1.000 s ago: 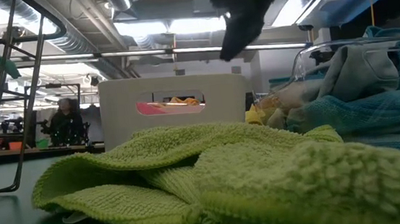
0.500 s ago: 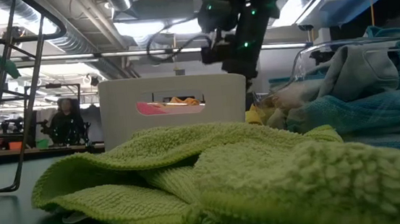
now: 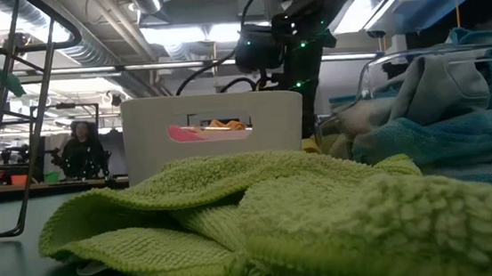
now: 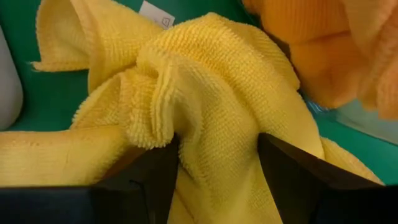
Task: Sort microfiber towel by color & place in baskets
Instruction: Put the yellow microfiber towel into the right transparent bin
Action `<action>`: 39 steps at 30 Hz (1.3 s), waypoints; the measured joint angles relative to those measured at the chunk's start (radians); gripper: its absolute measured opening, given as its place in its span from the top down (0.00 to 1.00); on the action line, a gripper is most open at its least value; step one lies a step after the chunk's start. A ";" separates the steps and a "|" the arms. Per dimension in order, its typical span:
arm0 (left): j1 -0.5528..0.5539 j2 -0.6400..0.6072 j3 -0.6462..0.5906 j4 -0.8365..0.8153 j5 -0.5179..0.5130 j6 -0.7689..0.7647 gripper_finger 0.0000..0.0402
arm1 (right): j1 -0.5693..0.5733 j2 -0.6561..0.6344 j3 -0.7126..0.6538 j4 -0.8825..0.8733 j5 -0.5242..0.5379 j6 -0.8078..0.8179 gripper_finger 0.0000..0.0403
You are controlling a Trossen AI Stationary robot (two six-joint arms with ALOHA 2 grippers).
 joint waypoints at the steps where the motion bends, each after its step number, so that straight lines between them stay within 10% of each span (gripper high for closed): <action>1: 0.000 0.000 0.000 0.000 0.000 0.000 0.74 | 0.000 0.000 -0.001 0.001 0.000 0.000 0.45; 9: 0.000 0.000 0.000 -0.001 0.000 0.000 0.74 | 0.000 -0.004 -0.003 0.013 0.000 0.000 0.52; 23: 0.000 0.000 0.000 -0.002 0.000 0.000 0.74 | 0.000 -0.036 -0.010 0.002 0.000 0.000 0.97; 39: 0.000 -0.094 -0.001 -0.002 -0.005 -0.001 0.74 | 0.000 -0.073 -0.008 -0.030 -0.012 0.008 0.97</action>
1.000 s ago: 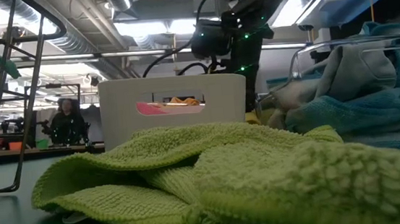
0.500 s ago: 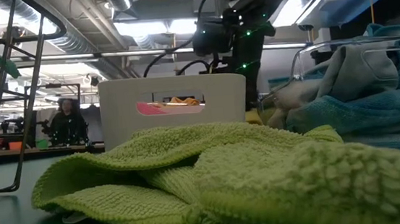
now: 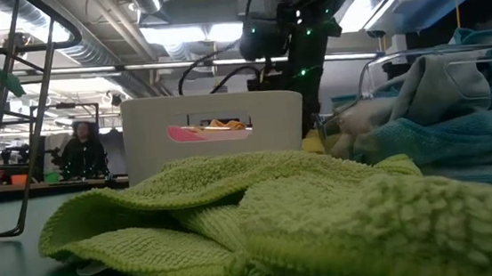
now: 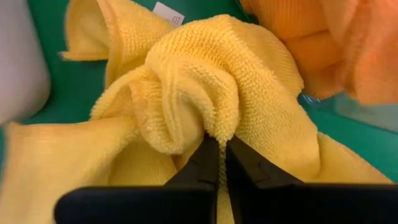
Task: Sort microfiber towel by color & place in baskets
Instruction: Put the yellow microfiber towel into the right transparent bin
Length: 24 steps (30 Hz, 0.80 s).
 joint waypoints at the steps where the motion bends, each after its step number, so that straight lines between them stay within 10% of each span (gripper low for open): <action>1: 0.000 -0.012 0.000 -0.002 -0.002 0.000 0.74 | 0.000 -0.008 0.000 -0.002 -0.006 0.000 0.96; 16: -0.002 -0.140 -0.002 -0.181 -0.049 -0.006 0.74 | 0.001 -0.193 0.001 -0.015 -0.031 0.007 0.98; 24: -0.002 -0.179 -0.216 0.027 -0.065 -0.008 0.74 | 0.009 -0.353 0.002 -0.035 -0.085 0.058 0.98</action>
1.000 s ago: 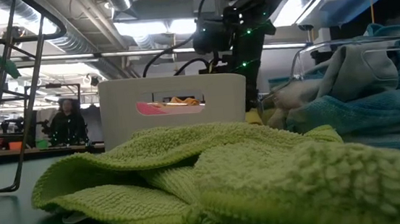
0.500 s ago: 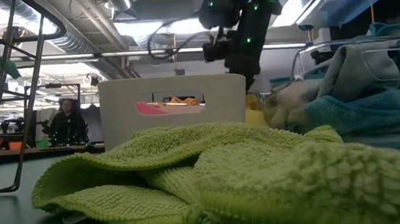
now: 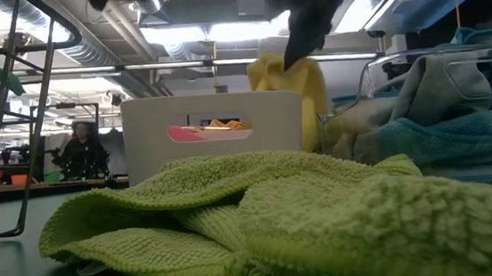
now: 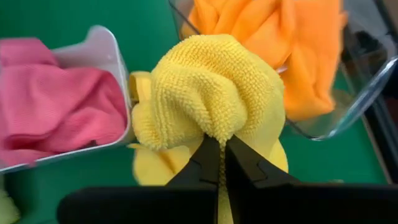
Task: Sort microfiber towel by color & place in baskets
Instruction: Put the yellow microfiber towel into the right transparent bin
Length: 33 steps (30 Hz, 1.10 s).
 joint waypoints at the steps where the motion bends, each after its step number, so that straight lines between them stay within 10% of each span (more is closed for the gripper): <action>1: 0.000 -0.011 -0.040 0.042 0.002 0.000 0.74 | 0.004 -0.022 0.000 -0.005 -0.001 0.001 0.98; 14: 0.000 -0.036 -0.308 0.387 0.006 -0.003 0.74 | 0.124 -0.313 0.000 -0.039 -0.008 0.158 0.99; 33: 0.000 -0.036 -0.323 0.412 0.006 -0.027 0.74 | 0.475 -0.644 0.002 -0.176 -0.028 0.602 0.99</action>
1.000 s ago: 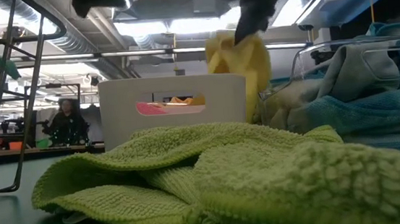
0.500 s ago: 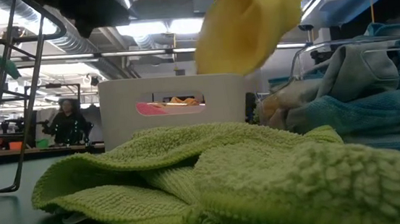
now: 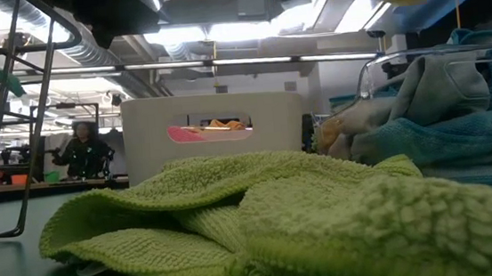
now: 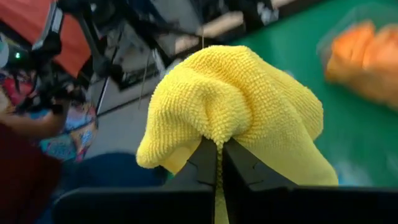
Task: Sort microfiber towel by color & place in baskets
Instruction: Put the yellow microfiber towel into the right transparent bin
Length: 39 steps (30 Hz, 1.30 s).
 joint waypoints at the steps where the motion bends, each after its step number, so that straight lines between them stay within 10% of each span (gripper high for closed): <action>1: 0.000 0.000 0.000 0.000 0.000 0.000 0.74 | 0.017 -0.007 0.000 -0.027 -0.006 0.029 0.99; 21: 0.000 0.000 0.000 0.027 0.000 -0.002 0.74 | 0.152 -0.147 -0.001 -0.480 -0.284 0.655 0.98; 39: 0.000 0.000 0.000 0.026 0.000 -0.002 0.74 | 0.151 -0.057 -0.083 -0.635 0.110 0.520 0.98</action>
